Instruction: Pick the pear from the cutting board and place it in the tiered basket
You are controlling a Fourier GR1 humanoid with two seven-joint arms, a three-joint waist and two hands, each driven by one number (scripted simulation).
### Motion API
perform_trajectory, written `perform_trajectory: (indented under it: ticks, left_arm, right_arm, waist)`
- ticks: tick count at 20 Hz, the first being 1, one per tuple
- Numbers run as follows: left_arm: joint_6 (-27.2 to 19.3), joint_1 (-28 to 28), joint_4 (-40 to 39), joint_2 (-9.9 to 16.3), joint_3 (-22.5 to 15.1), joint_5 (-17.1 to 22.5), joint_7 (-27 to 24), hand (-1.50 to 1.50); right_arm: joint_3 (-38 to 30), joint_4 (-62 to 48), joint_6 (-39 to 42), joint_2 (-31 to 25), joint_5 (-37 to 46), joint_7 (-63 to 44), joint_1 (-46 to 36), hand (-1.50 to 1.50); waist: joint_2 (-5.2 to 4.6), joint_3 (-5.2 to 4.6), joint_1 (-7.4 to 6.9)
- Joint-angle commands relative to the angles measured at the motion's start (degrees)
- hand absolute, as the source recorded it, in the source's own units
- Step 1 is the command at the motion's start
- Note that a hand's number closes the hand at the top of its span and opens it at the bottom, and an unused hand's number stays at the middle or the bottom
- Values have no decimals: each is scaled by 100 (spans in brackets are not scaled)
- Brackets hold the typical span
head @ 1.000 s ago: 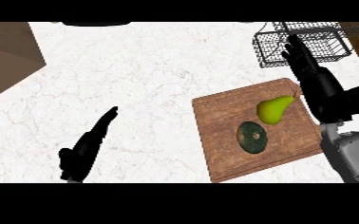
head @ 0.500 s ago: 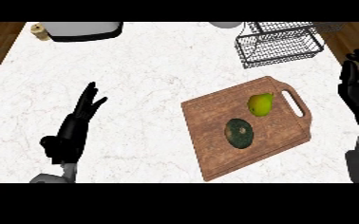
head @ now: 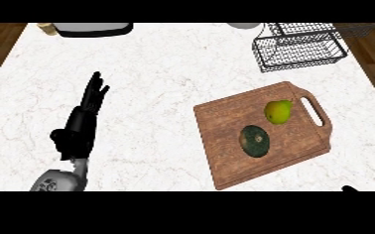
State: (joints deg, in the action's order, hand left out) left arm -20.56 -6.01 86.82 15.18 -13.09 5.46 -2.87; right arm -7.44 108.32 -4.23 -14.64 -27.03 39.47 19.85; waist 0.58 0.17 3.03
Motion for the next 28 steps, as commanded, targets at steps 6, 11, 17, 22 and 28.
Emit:
perform_trajectory:
  ticks: [6,11,17,22,28]
  left_arm:
    - [39,-28,161,122,58,-12,201,0]
    - [-41,-234,250,-27,-152,-162,355,0]
    - [6,-135,131,-216,-382,-244,117,0]
    - [-48,-409,81,-291,-442,-345,342,0]
    - [-1,-526,196,-263,-464,-385,486,0]
  right_arm:
    - [-473,1005,-1121,-1171,2607,-804,2161,-150]
    - [-515,1824,-1719,-1490,4197,-2105,2910,-150]
    - [-360,3207,-1596,-1521,5589,-4298,3389,-150]
    - [115,3753,-1304,-1732,6164,-5597,3205,-150]
    - [256,3677,-945,-2533,6275,-6925,2426,-150]
  waist:
    - [-63,-80,-39]
    - [-135,-95,-156]
    - [-203,-97,-409]
    - [-215,-85,-549]
    - [-185,-76,-675]
